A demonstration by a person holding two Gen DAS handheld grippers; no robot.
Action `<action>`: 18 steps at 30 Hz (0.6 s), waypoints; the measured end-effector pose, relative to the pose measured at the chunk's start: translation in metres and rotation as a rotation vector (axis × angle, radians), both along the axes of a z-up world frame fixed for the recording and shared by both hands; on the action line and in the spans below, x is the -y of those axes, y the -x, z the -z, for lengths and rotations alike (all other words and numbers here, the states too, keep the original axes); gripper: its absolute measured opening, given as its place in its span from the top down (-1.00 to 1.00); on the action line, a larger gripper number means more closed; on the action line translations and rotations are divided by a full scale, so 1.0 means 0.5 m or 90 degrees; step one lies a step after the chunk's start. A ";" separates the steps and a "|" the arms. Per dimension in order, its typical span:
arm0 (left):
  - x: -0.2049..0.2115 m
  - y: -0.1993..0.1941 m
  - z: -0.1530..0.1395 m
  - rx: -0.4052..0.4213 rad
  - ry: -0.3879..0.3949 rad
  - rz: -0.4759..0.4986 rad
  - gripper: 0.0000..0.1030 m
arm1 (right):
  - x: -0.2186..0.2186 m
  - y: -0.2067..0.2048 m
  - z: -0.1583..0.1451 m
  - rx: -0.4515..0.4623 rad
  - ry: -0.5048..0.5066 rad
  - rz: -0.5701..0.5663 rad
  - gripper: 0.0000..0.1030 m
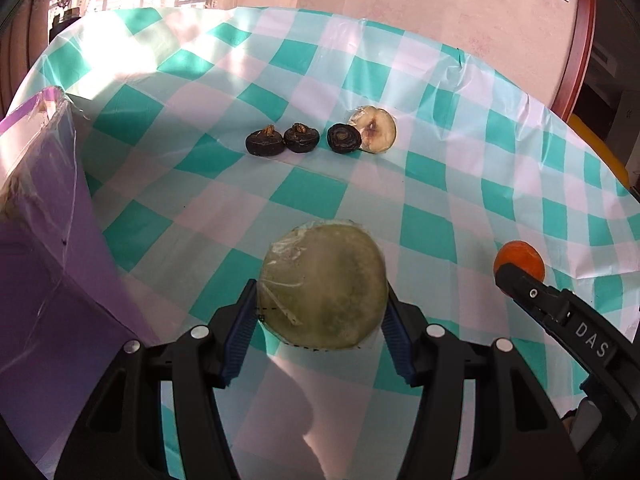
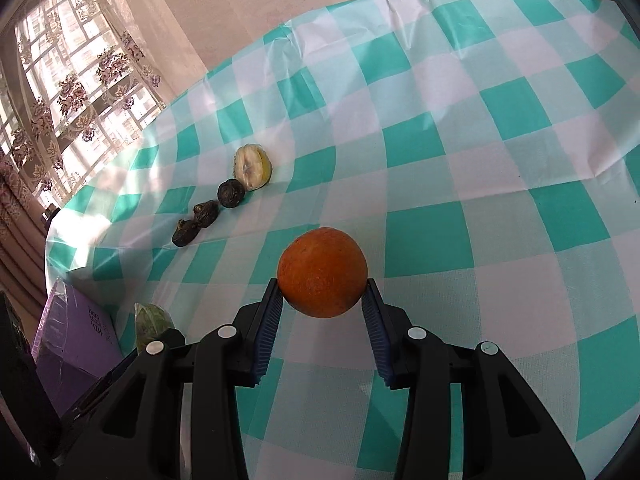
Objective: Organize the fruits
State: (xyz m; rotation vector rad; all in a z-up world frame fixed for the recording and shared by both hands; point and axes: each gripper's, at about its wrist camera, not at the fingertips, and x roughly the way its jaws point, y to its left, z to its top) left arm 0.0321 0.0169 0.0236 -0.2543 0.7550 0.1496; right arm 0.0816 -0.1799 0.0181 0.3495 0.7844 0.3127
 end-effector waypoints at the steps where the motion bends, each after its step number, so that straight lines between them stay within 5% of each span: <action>1: 0.001 0.013 0.000 0.002 0.005 0.002 -0.13 | -0.002 0.011 0.000 0.002 0.000 -0.002 0.20; 18: -0.043 0.221 -0.014 0.072 0.047 0.033 -0.13 | -0.029 0.174 -0.003 0.027 0.013 -0.065 0.19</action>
